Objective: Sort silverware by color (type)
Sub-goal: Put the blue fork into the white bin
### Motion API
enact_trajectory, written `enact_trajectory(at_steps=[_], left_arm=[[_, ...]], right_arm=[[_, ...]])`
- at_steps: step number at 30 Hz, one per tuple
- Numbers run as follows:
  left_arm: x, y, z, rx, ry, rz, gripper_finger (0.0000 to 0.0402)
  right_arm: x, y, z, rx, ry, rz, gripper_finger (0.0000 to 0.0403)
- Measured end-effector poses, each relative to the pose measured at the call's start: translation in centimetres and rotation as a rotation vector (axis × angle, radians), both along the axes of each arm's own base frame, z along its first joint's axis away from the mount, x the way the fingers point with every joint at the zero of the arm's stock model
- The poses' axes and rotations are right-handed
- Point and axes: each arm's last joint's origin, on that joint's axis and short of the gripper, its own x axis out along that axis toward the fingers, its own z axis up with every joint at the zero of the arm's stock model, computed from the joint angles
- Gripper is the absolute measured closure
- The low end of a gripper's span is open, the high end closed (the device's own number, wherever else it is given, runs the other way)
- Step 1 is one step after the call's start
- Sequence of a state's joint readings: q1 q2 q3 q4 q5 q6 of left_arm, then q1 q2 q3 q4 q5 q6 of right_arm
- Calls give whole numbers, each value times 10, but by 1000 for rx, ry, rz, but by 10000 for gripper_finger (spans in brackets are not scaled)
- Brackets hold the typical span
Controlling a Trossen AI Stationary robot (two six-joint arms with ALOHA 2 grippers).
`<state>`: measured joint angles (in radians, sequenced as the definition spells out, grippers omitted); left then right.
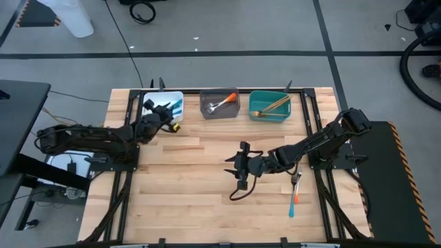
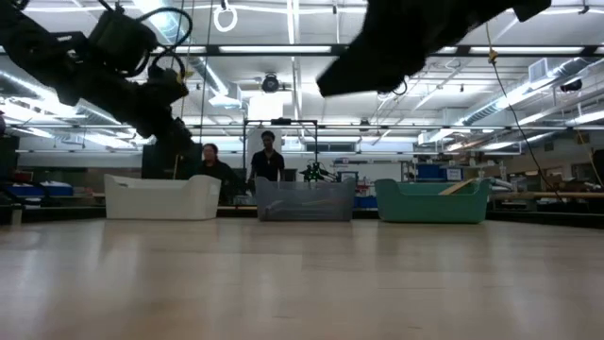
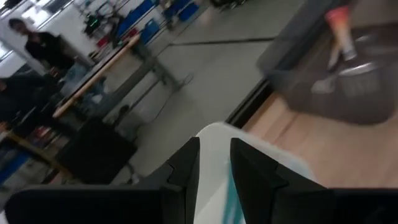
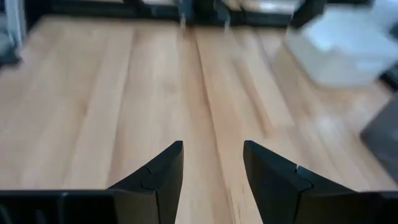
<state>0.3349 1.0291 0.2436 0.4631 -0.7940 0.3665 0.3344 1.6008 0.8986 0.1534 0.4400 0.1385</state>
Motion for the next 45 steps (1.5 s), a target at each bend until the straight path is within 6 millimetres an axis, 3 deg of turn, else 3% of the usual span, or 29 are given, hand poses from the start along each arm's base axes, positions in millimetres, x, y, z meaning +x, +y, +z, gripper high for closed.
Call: enact_trajectory(at_steps=[4,11,22,37,45], left_arm=[[5,-15,3,-5,-42,-84,303],[15,-42,8,-39,-140,-269,303],[24,-80,11,-145,-202,-726,303],[23,-100,12,-255,-292,-803,303],[23,-103,14,-253,-308,-819,303]], right_arm=[[-11,-3,-8,69,153,-9,225],[-38,-7,-3,343,338,-126,225],[-84,-6,-12,661,753,-507,237],[-109,27,-29,779,1032,-757,238],[-123,36,-36,744,1069,-880,253]])
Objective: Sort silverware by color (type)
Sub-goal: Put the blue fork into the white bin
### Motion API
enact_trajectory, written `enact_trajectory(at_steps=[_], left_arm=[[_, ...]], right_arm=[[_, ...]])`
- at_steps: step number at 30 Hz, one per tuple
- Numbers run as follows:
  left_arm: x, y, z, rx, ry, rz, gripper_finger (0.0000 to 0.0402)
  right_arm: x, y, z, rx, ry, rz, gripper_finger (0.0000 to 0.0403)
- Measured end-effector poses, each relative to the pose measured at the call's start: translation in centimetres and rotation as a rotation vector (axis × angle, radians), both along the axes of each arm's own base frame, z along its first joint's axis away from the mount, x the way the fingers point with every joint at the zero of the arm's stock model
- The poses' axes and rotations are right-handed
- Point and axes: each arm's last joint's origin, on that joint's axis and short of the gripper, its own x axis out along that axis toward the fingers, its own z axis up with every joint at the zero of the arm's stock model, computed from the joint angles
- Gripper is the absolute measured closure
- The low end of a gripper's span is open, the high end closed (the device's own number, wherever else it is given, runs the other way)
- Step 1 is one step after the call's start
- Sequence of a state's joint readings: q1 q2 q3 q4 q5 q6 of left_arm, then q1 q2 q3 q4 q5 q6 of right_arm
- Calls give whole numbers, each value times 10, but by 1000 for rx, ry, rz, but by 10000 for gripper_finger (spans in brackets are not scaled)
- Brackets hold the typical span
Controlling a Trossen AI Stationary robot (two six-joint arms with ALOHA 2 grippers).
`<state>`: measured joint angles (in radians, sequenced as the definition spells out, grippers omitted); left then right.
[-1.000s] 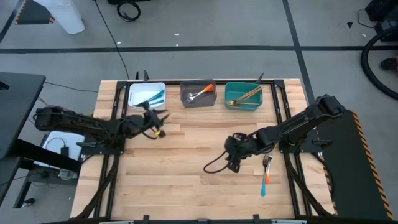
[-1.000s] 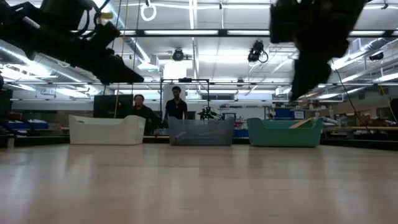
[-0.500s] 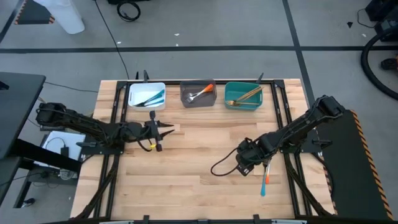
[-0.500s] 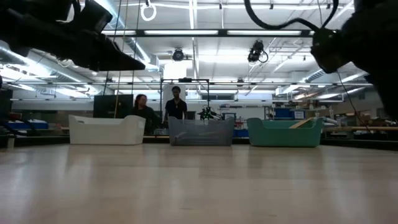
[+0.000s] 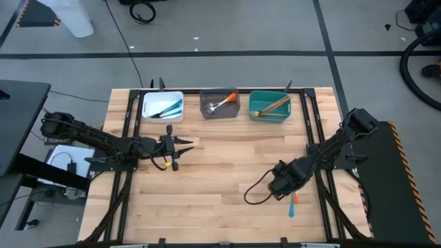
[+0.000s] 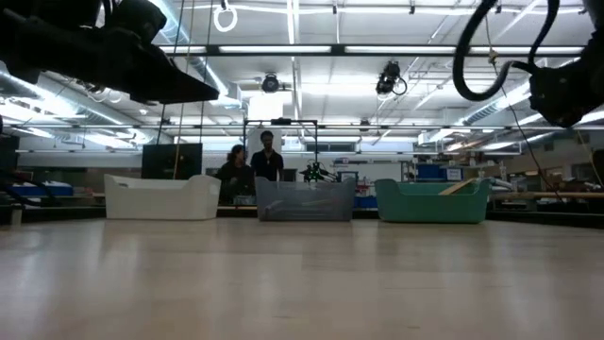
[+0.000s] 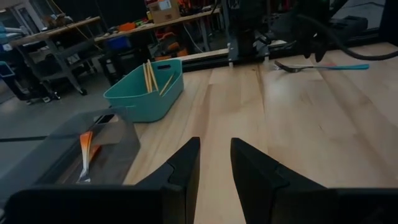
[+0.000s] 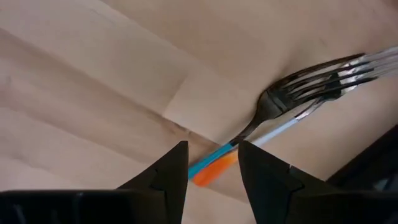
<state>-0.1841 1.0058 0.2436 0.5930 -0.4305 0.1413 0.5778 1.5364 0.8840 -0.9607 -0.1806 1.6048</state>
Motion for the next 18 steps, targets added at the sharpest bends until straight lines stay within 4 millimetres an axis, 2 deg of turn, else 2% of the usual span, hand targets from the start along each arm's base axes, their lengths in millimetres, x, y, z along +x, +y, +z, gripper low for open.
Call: enact_trajectory(at_steps=[7,18], left_arm=[[0,0,0,0,0,2,303],[0,0,0,-2,1,-9,303]], right_arm=[[-11,5,-13,4,20,-51,273],[-17,4,-24,18,22,-68,275]])
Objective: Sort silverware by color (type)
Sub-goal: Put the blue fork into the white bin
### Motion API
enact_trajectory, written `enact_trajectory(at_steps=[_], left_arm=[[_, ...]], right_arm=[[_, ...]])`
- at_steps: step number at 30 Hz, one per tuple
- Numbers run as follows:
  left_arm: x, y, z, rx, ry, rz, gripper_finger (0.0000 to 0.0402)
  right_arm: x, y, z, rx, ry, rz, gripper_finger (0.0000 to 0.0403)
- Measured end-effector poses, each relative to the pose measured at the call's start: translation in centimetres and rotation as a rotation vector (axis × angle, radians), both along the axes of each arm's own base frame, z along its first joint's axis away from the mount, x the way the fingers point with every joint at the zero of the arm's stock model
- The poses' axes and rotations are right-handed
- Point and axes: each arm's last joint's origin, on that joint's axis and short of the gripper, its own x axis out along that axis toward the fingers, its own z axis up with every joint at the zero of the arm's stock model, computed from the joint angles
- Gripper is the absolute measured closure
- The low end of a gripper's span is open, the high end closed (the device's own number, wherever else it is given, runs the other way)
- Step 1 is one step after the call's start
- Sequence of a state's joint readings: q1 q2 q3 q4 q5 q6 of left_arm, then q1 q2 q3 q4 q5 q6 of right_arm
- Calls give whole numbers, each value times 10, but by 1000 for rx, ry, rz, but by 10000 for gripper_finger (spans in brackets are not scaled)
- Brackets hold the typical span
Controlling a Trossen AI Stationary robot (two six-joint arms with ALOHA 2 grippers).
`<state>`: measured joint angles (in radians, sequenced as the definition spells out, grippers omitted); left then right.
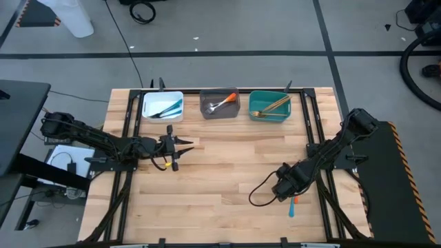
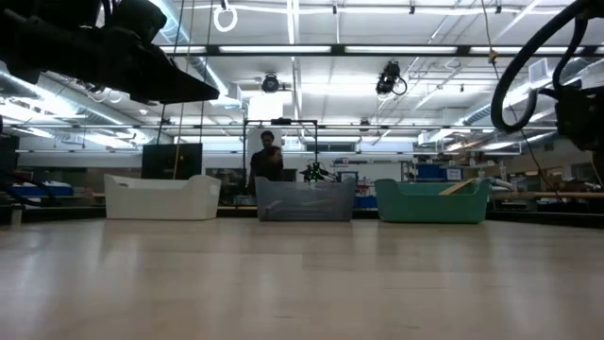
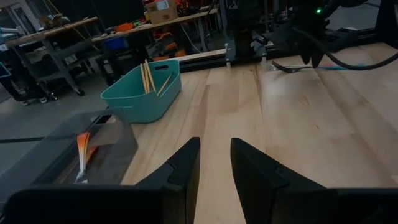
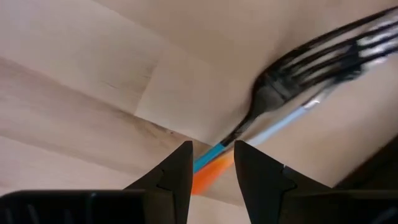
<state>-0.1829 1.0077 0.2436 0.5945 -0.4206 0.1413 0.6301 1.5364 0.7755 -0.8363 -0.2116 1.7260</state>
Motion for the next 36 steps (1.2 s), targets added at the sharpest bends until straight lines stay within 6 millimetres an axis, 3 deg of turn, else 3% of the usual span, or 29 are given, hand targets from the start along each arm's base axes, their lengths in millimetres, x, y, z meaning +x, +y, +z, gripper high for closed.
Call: enact_trajectory(at_steps=[7,23,30,36], left_arm=[[0,0,0,0,0,0,303],[0,0,0,0,1,0,303],[0,0,0,1,5,0,303],[0,0,-1,1,6,0,303]], right_arm=[[-7,-3,-13,50,22,-2,275],[-2,-3,-10,13,-79,-24,277],[-3,-4,-17,17,-135,-28,298],[-1,-3,-15,-1,-174,18,340]])
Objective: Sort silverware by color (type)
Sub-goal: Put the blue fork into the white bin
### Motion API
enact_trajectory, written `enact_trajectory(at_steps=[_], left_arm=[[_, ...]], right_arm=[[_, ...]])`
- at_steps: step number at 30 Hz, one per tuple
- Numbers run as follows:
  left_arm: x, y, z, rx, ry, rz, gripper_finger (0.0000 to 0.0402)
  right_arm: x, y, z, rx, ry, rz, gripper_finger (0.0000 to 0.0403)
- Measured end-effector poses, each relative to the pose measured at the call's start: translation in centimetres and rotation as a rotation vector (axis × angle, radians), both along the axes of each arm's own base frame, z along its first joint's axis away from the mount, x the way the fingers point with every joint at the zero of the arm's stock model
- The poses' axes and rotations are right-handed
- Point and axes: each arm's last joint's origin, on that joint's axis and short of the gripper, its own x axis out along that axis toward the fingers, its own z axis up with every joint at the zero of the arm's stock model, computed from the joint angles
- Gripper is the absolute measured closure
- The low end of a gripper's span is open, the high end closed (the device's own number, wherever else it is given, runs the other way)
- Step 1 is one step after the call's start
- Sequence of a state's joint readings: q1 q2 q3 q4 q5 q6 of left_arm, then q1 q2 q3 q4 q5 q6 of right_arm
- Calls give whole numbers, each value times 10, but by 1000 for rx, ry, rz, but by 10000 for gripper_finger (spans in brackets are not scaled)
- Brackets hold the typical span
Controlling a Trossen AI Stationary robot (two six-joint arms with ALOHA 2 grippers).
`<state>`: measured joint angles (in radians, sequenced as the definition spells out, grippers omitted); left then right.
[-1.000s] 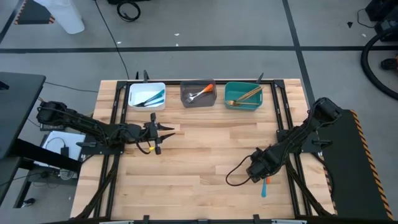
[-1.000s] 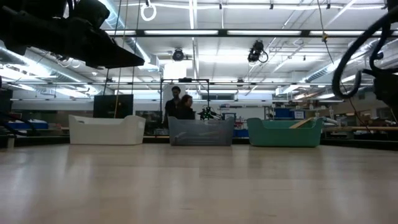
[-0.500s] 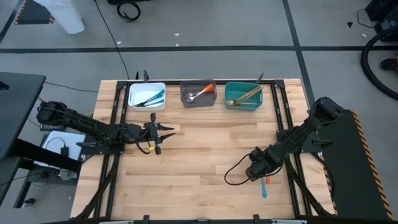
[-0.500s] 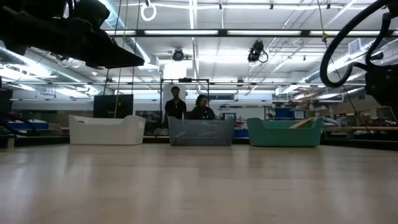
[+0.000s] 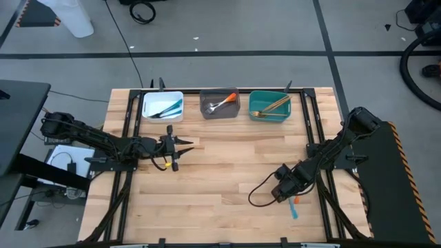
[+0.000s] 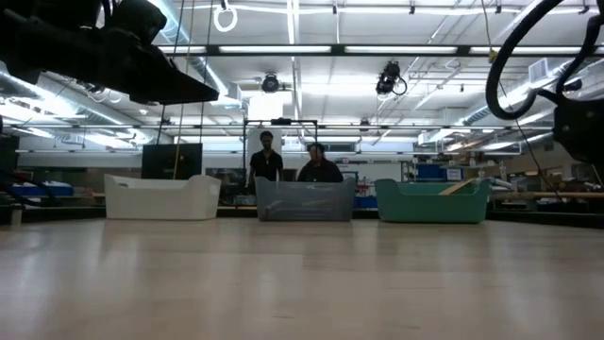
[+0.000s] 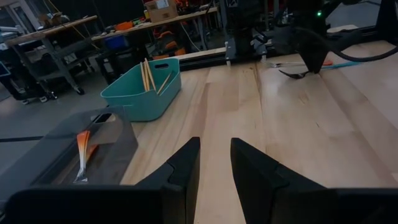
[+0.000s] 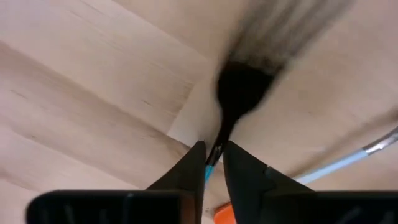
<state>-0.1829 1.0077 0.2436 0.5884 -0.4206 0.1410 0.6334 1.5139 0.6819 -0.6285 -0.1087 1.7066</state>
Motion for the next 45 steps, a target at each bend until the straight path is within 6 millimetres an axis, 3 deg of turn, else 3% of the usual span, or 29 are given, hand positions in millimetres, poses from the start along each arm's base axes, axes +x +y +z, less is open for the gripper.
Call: enact_trajectory(at_steps=[7,18,28,34,40,45], left_arm=[[0,-1,1,-16,-18,-2,303],[0,-7,7,7,-69,-71,303],[3,-20,-11,135,77,-366,303],[3,-33,-12,272,91,-264,303],[7,-50,-1,446,98,-178,303],[10,-59,14,433,55,-135,303]], right_arm=[[2,0,0,-21,-43,26,390],[10,-4,22,-81,-237,66,383],[43,-25,41,-101,-537,170,382],[64,-45,49,-113,-678,237,382],[81,-66,57,-152,-810,274,381],[92,-79,66,-228,-937,310,381]])
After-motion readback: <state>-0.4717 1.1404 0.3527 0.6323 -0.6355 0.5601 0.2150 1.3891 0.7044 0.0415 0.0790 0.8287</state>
